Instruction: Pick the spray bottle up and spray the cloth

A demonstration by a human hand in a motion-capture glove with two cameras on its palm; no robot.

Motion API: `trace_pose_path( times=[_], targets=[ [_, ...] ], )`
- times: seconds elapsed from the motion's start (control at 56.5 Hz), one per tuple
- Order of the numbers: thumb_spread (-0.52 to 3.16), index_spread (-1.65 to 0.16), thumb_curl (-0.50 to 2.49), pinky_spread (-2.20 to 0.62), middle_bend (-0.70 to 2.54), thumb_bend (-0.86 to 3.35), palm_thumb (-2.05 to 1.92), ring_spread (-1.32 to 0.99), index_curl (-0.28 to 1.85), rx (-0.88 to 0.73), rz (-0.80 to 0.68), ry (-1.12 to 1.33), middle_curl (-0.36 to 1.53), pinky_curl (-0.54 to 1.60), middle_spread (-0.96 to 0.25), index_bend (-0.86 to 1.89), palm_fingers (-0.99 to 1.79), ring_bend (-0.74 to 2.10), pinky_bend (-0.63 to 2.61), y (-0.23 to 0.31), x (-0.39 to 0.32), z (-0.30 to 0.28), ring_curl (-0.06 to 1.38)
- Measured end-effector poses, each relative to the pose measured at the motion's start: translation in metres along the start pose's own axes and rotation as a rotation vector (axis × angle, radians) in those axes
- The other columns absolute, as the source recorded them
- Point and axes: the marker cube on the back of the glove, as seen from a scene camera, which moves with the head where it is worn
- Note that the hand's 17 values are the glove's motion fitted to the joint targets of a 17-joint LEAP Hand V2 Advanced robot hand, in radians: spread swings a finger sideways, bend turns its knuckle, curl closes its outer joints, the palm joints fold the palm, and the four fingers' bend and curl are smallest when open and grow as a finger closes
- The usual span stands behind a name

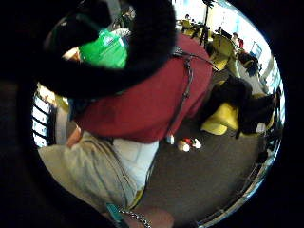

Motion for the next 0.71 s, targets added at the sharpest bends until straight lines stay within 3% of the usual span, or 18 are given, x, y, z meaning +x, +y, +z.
trace_pose_path(
  times=[0.106, 0.39, 0.602, 0.708],
  targets=[
    [1.09, -0.37, 0.54, 0.17, 0.23, -0.04, 0.62, -0.01, 0.42, -0.074, -0.017, 0.078, 0.43, 0.39, 0.04, 0.17, 0.33, 0.37, 0.43, 0.029, -0.001, -0.011, 0.37],
    [1.09, -0.41, 0.46, 0.24, 0.18, -0.03, 0.57, 0.01, 0.35, 0.006, 0.008, 0.329, 0.37, 0.33, 0.03, 0.16, 0.33, 0.33, 0.31, 0.084, 0.005, -0.03, 0.33],
    [1.07, -0.42, 0.42, 0.24, 0.18, -0.03, 0.55, 0.0, 0.31, -0.013, 0.03, 0.383, 0.34, 0.34, 0.03, 0.15, 0.34, 0.32, 0.29, 0.088, 0.005, -0.036, 0.33],
    [1.07, -0.42, 0.41, 0.24, 0.18, -0.03, 0.55, 0.0, 0.3, -0.023, 0.034, 0.29, 0.34, 0.34, 0.03, 0.15, 0.34, 0.32, 0.28, 0.077, 0.005, -0.028, 0.33]
  ],
)
